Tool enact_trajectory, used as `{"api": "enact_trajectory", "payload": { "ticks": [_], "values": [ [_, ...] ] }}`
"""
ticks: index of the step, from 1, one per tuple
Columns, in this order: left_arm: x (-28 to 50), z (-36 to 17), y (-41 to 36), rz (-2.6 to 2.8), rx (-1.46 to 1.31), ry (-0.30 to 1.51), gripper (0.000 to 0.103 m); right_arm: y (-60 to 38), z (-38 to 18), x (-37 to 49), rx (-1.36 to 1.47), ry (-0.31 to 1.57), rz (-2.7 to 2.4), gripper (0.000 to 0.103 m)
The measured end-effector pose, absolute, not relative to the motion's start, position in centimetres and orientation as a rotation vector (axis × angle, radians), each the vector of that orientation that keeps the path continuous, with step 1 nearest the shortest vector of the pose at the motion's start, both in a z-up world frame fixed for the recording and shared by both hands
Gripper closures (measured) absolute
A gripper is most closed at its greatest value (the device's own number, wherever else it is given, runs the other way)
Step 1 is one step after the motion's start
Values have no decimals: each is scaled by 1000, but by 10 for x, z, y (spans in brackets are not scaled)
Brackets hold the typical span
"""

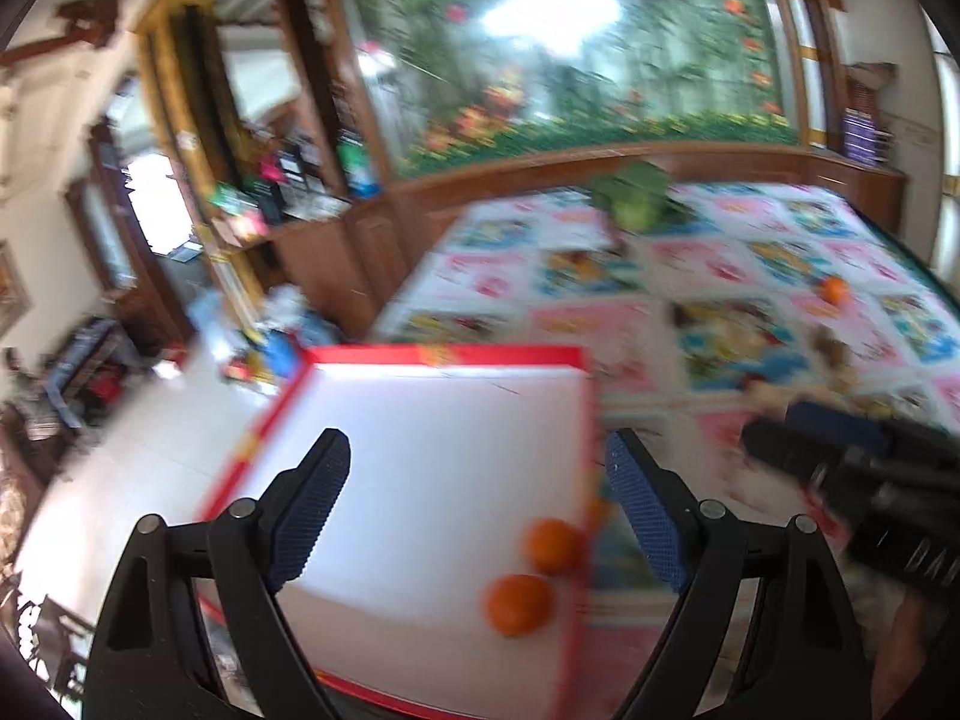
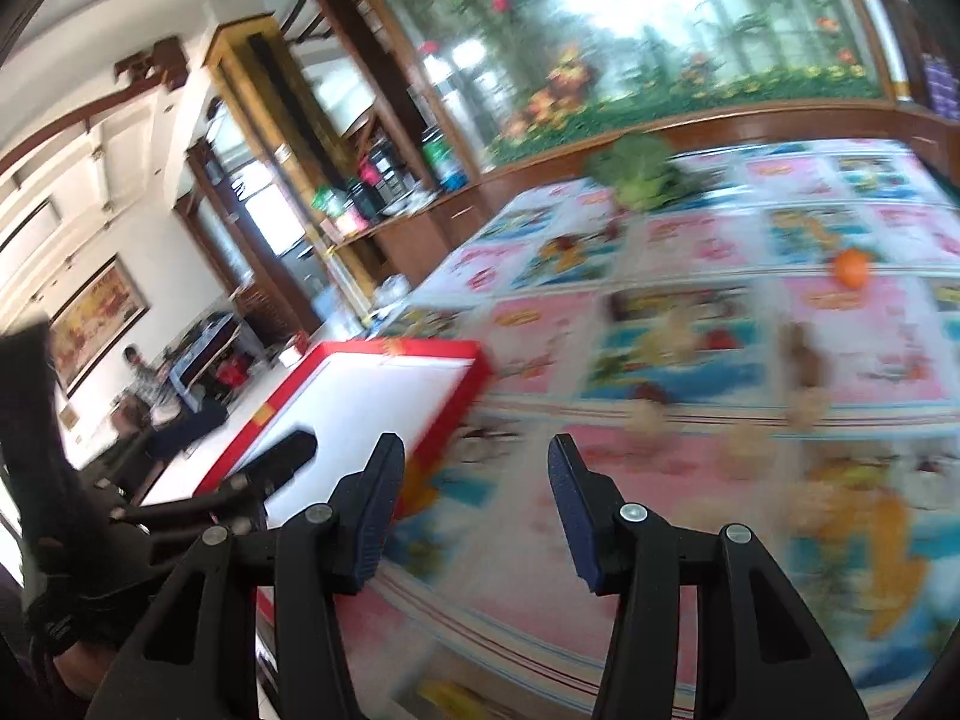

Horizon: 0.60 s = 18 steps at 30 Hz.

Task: Organize fruits
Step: 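Move both open grippers back over the table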

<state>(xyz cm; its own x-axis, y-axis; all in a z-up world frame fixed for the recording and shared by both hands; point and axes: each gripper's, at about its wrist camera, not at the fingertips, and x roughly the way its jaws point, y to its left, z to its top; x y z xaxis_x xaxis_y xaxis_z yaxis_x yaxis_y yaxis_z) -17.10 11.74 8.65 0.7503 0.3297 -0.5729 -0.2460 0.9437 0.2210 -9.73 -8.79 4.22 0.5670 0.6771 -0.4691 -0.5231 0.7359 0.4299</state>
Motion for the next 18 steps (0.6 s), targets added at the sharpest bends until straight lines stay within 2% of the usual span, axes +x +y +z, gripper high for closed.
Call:
{"api": "enact_trajectory", "payload": {
  "ticks": [8, 18],
  "values": [
    [-143, 57, 65, 68, 116, 788, 16, -211, 28, -94, 317, 720, 461, 49],
    [-122, 39, 21, -82, 141, 866, 16, -209, 18, -82, 196, 803, 450, 49]
  ]
}}
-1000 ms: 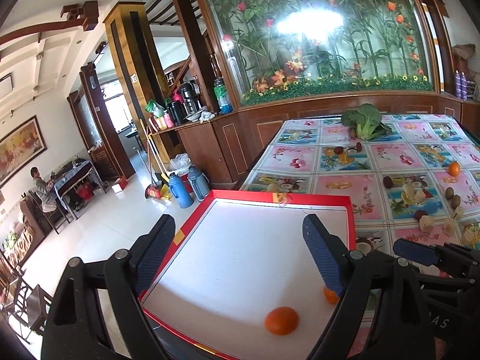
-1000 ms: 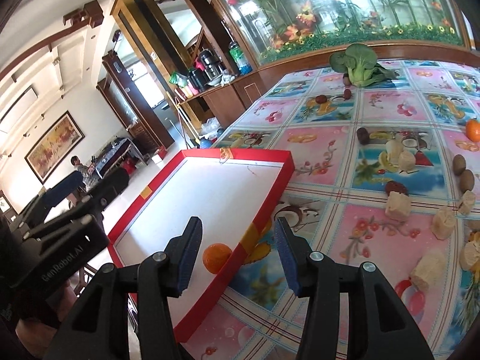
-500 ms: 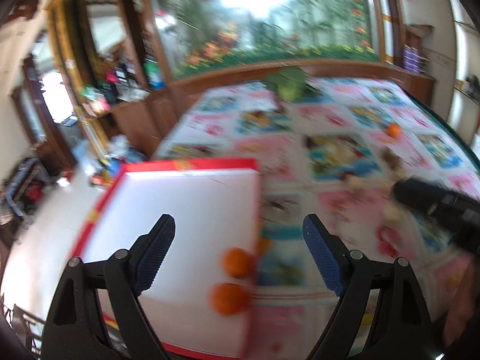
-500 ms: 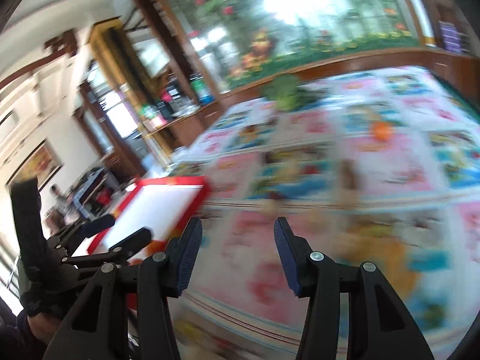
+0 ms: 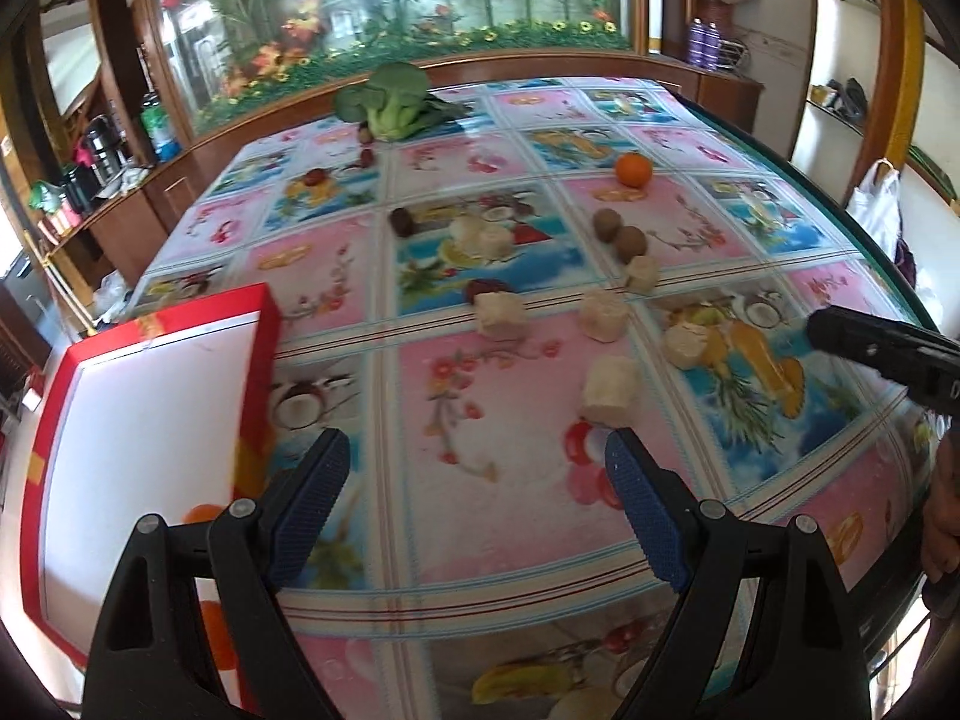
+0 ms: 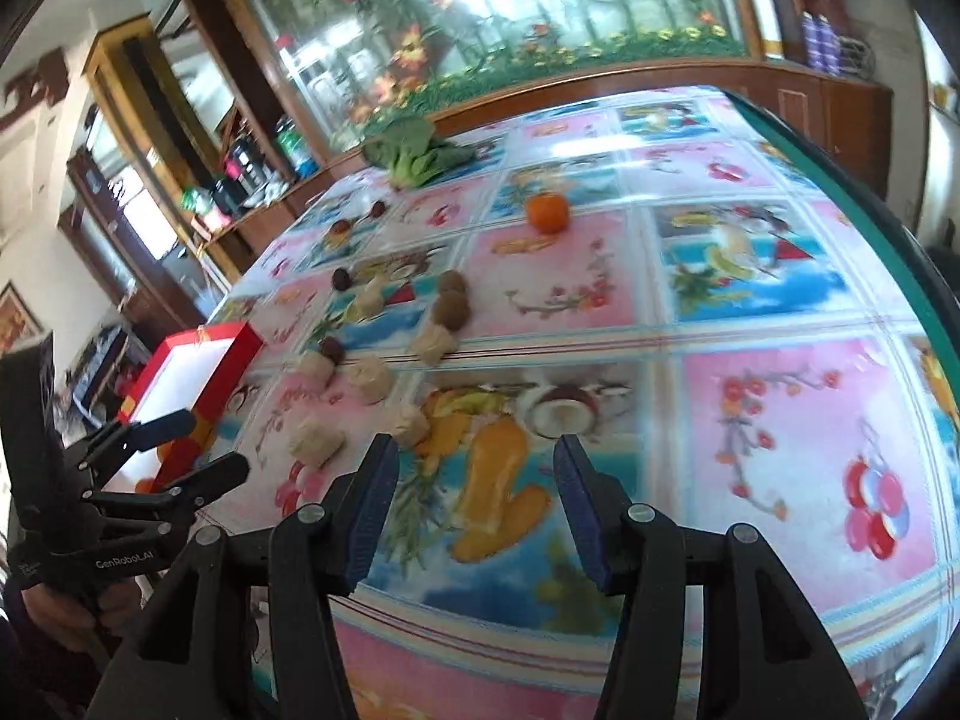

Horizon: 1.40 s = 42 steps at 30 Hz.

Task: Organize fruits
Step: 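Move both open grippers back over the table, then grasp a beige cake piece with the right gripper while the left grasps another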

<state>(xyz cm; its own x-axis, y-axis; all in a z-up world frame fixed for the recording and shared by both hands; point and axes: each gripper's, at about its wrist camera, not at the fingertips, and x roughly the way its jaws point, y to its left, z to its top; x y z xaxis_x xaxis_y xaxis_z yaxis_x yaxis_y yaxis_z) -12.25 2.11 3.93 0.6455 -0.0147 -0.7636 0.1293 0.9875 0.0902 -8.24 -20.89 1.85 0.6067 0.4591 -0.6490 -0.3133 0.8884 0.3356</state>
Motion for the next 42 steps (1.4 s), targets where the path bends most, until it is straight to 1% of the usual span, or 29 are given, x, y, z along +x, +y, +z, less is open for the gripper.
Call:
{"api": "enact_trajectory", "payload": {
  "ticks": [6, 8, 12, 14, 17, 23, 25, 29, 30, 31, 32, 35, 36, 37, 42],
  "values": [
    [-114, 33, 16, -150, 111, 908, 16, -166, 12, -67, 78, 855, 485, 51],
    [-114, 32, 15, -161, 115, 909, 16, -153, 9, -63, 41, 879, 506, 63],
    [-112, 30, 14, -191, 108, 922, 16, -138, 4, -54, -18, 910, 474, 67],
    [-110, 29, 13, -208, 104, 929, 18, -136, 1, -51, -48, 908, 442, 72],
    [-105, 28, 9, -229, 109, 938, 20, -133, 1, -51, -89, 899, 420, 76],
    [-89, 19, -2, -269, 110, 970, 37, -147, 3, -46, -11, 884, 429, 77],
    [-85, 15, -3, -277, 101, 988, 48, -151, 3, -45, 22, 882, 432, 77],
    [-82, 13, -7, -284, 111, 979, 53, -150, 3, -44, 28, 874, 418, 76],
    [-82, 13, -8, -288, 107, 977, 57, -150, 3, -44, 30, 873, 417, 76],
    [-82, 13, -8, -293, 103, 974, 64, -151, 3, -44, 33, 872, 416, 76],
    [-82, 14, -9, -300, 101, 972, 66, -151, 4, -44, 36, 869, 416, 76],
    [-82, 13, -9, -304, 102, 965, 68, -151, 5, -44, 40, 856, 419, 76],
    [-83, 13, -8, -304, 99, 962, 73, -151, 5, -44, 40, 849, 421, 76],
    [-83, 14, -7, -305, 93, 961, 76, -150, 6, -44, 40, 840, 421, 76],
    [-90, 16, 4, -279, 66, 944, 76, -150, 13, -48, 43, 785, 424, 76]
  ]
}}
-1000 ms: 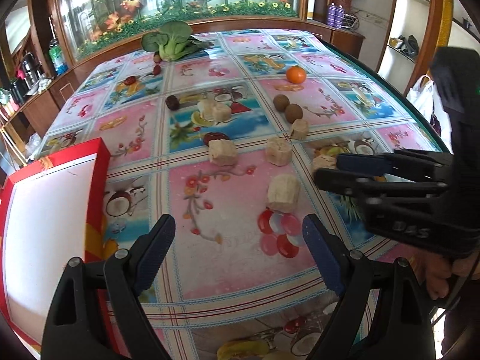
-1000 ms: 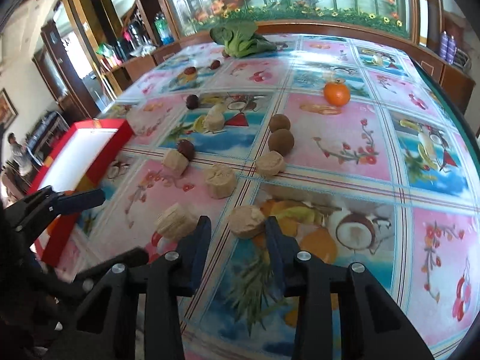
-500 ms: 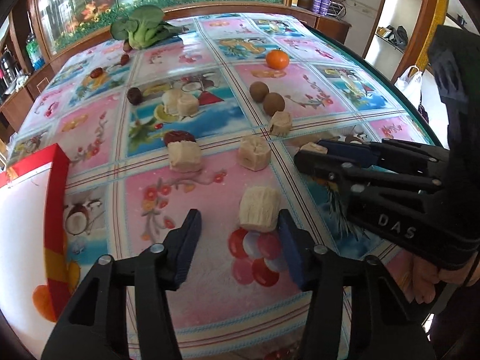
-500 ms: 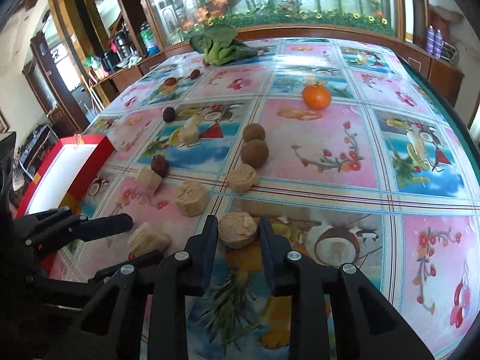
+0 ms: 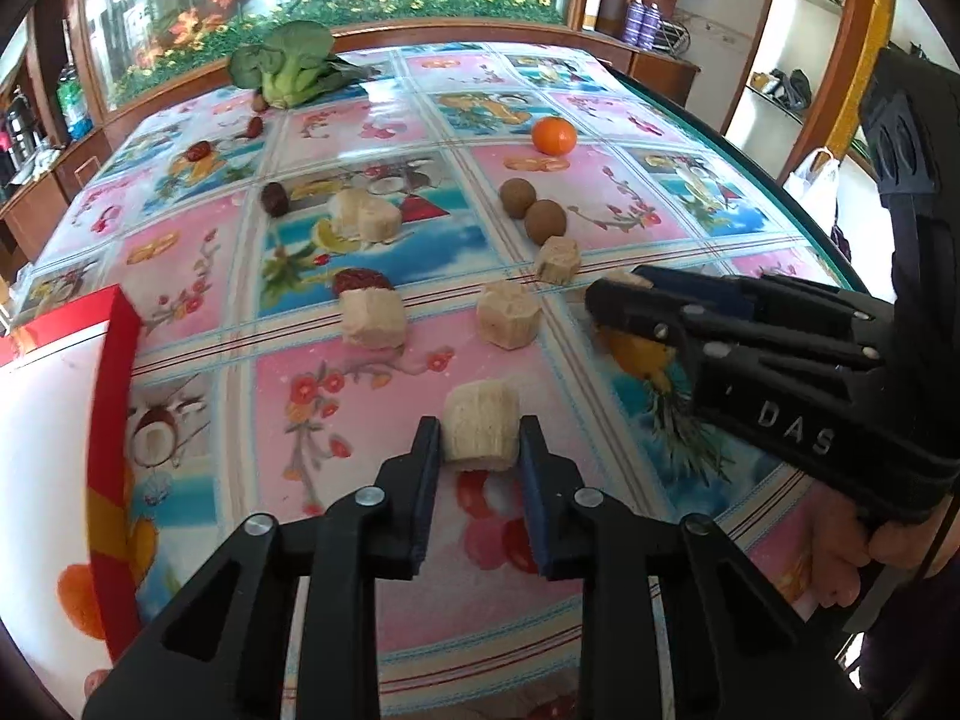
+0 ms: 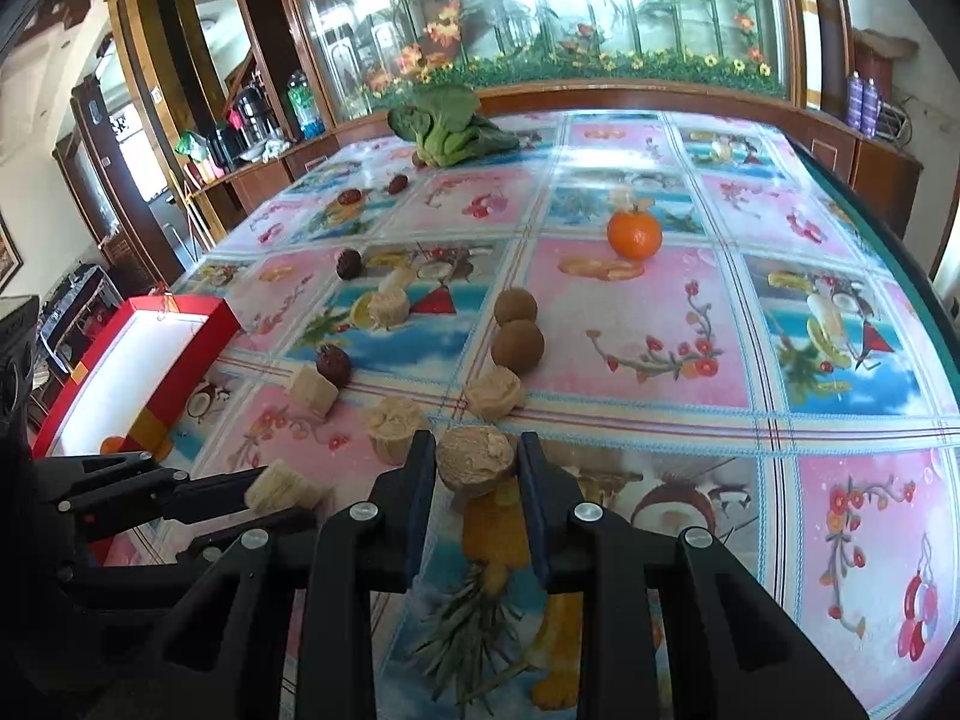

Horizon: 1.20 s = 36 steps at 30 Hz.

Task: Organize fruits
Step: 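Grasp a beige cake piece with the right gripper while the left grasps another, then carry both cake pieces into the white tray and open both grippers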

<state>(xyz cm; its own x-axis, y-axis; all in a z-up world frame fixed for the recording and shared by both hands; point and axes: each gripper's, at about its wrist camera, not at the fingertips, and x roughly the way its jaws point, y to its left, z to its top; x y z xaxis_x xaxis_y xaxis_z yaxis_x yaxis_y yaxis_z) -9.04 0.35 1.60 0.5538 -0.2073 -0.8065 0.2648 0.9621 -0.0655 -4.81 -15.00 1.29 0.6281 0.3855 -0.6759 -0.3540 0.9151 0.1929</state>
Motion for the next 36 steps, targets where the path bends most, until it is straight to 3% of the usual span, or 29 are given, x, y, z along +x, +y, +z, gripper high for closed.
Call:
{"api": "enact_trajectory", "payload": {
  "ticks": [10, 18, 27, 36],
  "values": [
    [-127, 61, 62, -181, -26, 795, 76, -127, 29, -62, 161, 702, 517, 77],
    [-164, 93, 153, 47, -108, 677, 75, -30, 33, -75, 168, 755, 756, 77],
    [-186, 75, 238, 294, -178, 687, 75, 58, 43, -97, 64, 776, 917, 77],
    [-192, 44, 265, 371, -192, 755, 75, 94, 28, -115, -29, 807, 953, 77]
  ]
}}
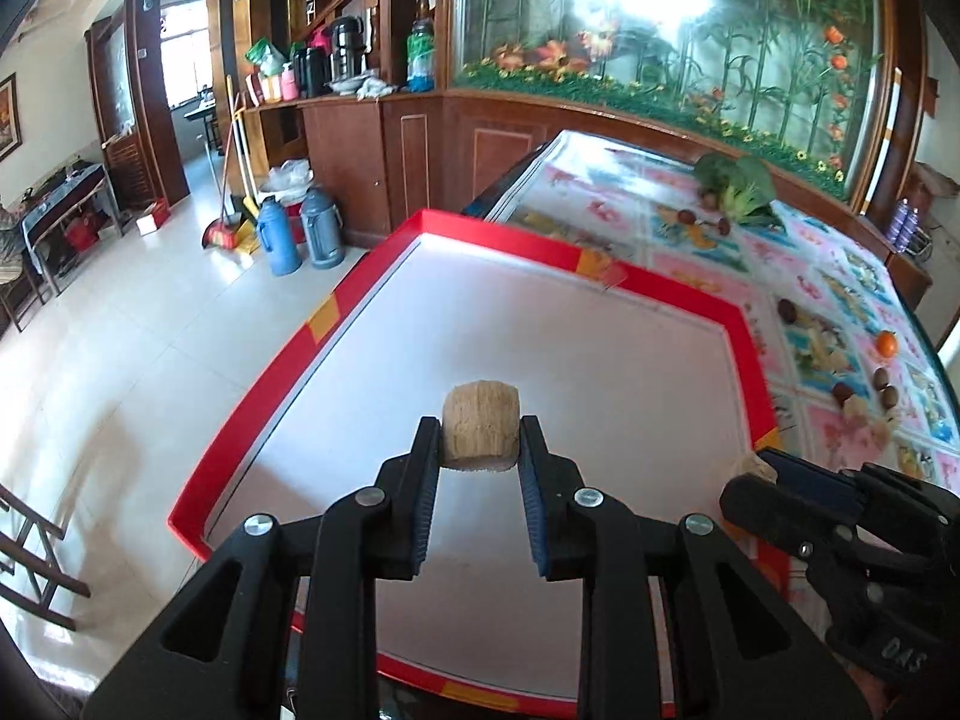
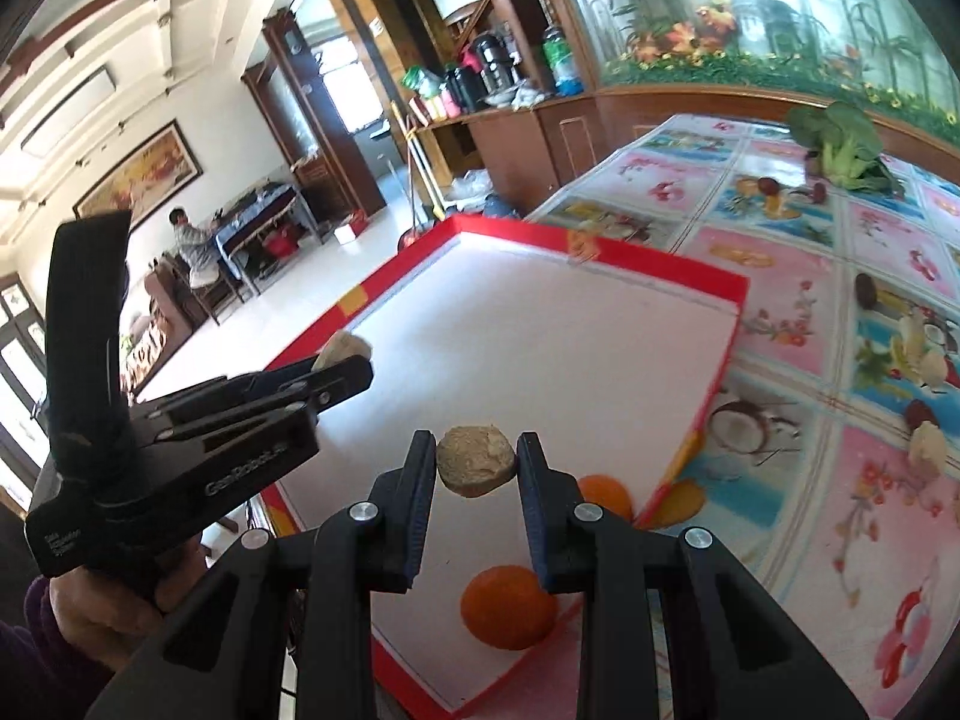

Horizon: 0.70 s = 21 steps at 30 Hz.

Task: Organize fruits
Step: 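Carry both cake pieces into the white tray and open both grippers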

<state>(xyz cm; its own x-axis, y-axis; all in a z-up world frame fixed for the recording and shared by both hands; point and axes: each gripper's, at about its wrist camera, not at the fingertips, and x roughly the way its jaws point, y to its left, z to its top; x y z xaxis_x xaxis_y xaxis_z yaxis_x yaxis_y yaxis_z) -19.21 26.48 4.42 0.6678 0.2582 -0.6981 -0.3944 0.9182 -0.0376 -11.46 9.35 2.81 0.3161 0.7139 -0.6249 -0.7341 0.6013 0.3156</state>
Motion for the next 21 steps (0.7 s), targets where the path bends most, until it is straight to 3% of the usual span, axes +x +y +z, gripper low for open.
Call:
{"api": "enact_trajectory", "payload": {
  "ticks": [21],
  "values": [
    [-190, 23, 269, 417, -164, 832, 75, 104, 4, -114, -68, 900, 959, 75]
  ]
}}
